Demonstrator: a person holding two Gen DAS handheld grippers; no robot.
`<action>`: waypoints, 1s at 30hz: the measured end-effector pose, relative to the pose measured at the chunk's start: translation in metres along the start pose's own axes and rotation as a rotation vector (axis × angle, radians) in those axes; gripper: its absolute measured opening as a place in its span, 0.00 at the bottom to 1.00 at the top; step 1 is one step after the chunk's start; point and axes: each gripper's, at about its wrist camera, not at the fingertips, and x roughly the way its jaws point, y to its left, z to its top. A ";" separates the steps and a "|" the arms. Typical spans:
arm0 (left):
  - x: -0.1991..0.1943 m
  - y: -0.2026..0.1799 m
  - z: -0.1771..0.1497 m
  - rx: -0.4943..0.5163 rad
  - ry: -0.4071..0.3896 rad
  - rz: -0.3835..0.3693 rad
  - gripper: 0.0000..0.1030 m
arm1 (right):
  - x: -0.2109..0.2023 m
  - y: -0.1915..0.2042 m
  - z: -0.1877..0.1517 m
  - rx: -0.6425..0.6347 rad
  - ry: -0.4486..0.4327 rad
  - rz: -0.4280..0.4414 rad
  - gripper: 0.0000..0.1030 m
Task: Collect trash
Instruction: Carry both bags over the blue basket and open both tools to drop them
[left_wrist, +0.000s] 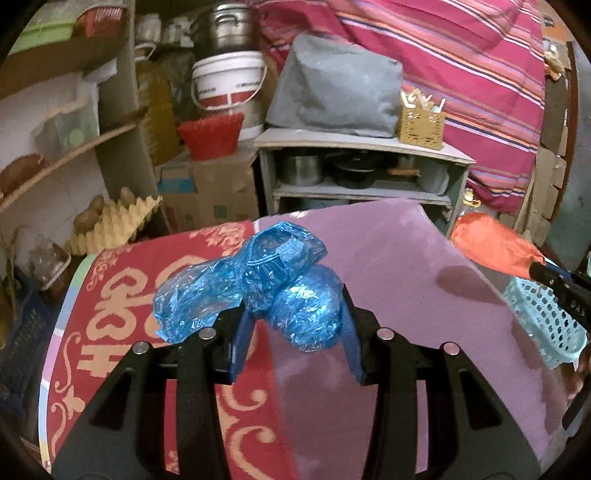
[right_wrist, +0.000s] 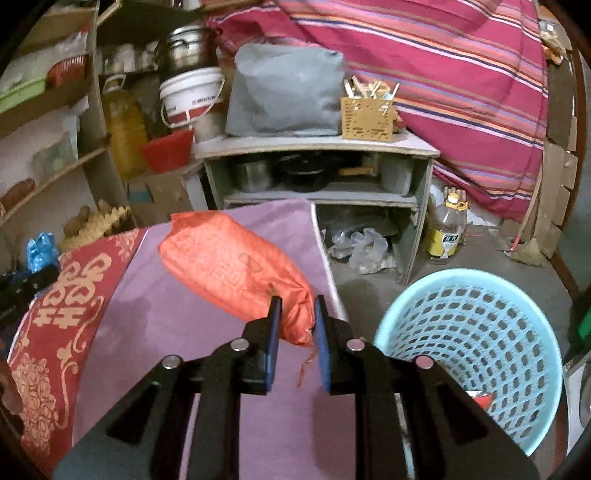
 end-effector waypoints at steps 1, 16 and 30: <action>-0.005 -0.011 0.004 0.009 -0.009 -0.014 0.40 | -0.005 -0.008 0.003 0.004 -0.010 -0.008 0.18; -0.032 -0.206 0.024 0.188 -0.091 -0.237 0.40 | -0.050 -0.132 0.001 0.118 -0.035 -0.162 0.18; 0.013 -0.349 -0.013 0.305 0.038 -0.429 0.41 | -0.060 -0.225 -0.026 0.201 0.014 -0.288 0.18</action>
